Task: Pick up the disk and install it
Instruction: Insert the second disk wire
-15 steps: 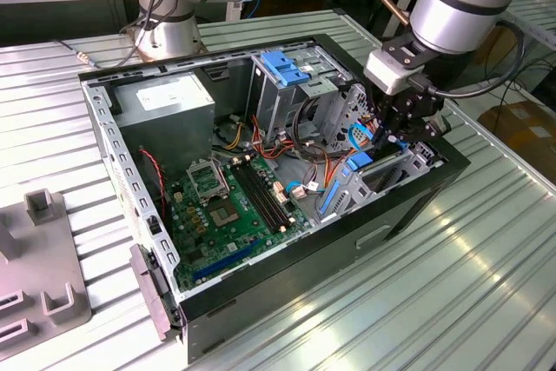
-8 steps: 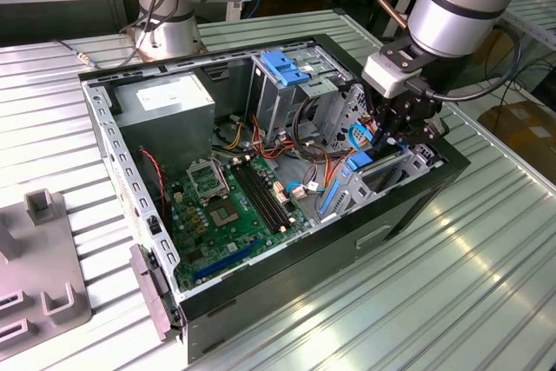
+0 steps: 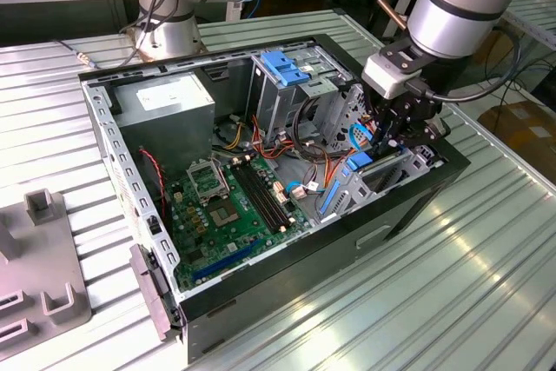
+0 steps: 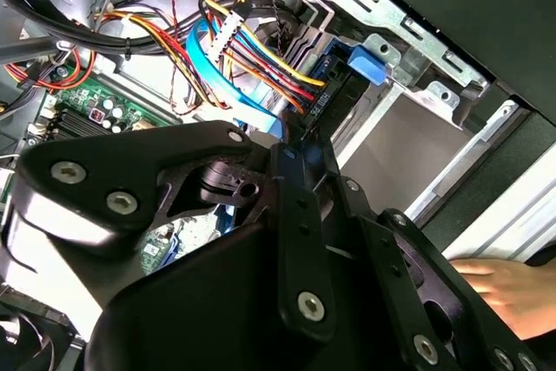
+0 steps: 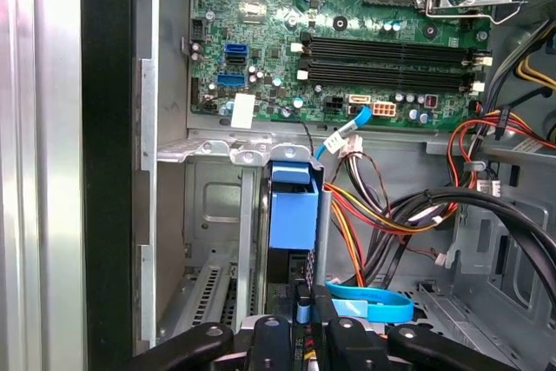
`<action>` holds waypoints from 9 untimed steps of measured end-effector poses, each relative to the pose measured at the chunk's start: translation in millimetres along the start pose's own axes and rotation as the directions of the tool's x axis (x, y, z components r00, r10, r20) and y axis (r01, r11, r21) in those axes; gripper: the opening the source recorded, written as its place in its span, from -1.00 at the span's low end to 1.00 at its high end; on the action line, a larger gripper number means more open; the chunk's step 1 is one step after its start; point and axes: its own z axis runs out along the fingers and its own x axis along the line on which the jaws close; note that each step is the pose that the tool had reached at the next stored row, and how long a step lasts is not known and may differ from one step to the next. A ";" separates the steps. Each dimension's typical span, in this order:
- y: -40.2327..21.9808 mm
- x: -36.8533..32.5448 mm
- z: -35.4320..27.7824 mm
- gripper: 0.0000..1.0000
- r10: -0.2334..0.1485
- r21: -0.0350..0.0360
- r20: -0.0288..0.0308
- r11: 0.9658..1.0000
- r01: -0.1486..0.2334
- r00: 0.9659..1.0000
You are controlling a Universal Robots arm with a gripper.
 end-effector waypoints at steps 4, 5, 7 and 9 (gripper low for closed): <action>-0.3 0.0 -2.1 -0.53 0.000 0.000 0.000 1.000 0.000 1.000; -0.5 0.0 -3.7 -0.53 0.000 0.001 0.000 1.000 0.000 1.000; -1.1 -0.1 -8.5 -0.53 0.000 0.002 0.000 1.000 0.000 1.000; -1.8 -0.1 -13.5 -0.53 0.000 0.003 0.000 1.000 0.000 1.000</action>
